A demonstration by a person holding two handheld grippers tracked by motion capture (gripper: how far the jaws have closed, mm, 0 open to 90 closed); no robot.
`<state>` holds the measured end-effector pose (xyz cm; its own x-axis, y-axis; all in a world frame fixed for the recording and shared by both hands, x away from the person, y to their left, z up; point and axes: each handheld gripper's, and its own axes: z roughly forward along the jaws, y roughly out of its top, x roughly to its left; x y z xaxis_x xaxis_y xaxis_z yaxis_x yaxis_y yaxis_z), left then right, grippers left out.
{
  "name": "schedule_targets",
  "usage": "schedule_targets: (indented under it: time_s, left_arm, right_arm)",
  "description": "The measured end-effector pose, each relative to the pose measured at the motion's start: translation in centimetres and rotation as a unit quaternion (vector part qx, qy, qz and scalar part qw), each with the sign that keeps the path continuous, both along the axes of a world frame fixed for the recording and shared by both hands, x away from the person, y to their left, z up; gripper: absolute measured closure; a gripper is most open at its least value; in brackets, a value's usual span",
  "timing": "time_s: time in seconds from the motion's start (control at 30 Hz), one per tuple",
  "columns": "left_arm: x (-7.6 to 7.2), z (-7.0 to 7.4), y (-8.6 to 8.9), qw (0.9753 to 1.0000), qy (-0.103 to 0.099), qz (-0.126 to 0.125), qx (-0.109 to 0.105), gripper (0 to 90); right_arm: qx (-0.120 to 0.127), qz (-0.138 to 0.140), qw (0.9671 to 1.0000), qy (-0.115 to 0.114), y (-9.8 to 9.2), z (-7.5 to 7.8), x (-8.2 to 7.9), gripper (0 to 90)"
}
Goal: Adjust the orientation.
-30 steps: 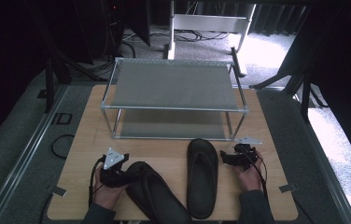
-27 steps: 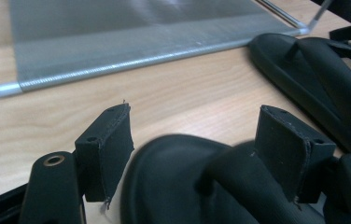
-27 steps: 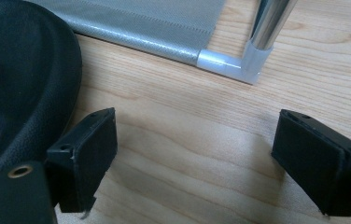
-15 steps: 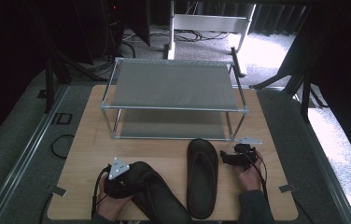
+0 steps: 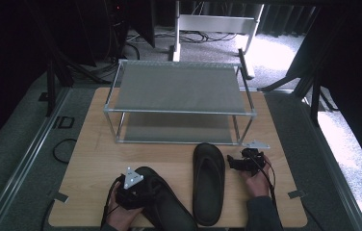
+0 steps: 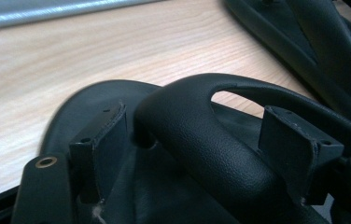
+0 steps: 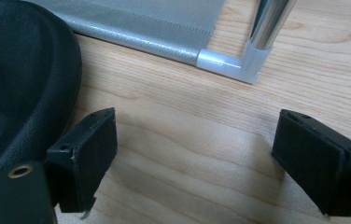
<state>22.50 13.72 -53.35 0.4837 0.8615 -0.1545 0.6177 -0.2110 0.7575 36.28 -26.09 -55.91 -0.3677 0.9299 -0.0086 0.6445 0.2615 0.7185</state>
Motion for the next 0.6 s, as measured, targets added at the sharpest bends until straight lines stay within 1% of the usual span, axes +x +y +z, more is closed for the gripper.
schedule_targets:
  time_s: [0.07,0.1,0.2,0.27,0.4,0.6]
  left_arm:
    - [0.1,0.0,-0.2,1.0,0.001,-0.003,0.007,29.0]
    - [0.2,0.1,-0.3,0.9999,0.001,-0.004,0.014,29.3]
    - [0.6,0.2,-0.4,0.9998,0.002,-0.004,0.019,31.5]
    - [0.9,0.3,-0.3,0.9997,-0.002,-0.004,0.024,34.4]
    - [1.6,0.6,-0.3,0.9993,-0.013,0.0,0.035,43.5]
    - [2.9,0.7,-0.3,0.9987,-0.018,-0.006,0.047,49.7]
  right_arm:
    - [0.0,0.0,1.0,0.0,0.0,0.0,0.0,13.9]
    - [0.0,0.0,1.0,0.0,0.0,0.0,0.0,13.9]
    - [0.0,0.0,1.0,0.0,0.0,0.0,0.0,13.9]
    - [0.0,-0.001,1.0,0.0,0.0,0.0,0.0,13.9]
    - [0.0,-0.001,1.0,0.0,0.0,0.0,0.0,13.9]
    - [0.0,-0.001,1.0,0.0,0.0,0.0,0.0,13.9]
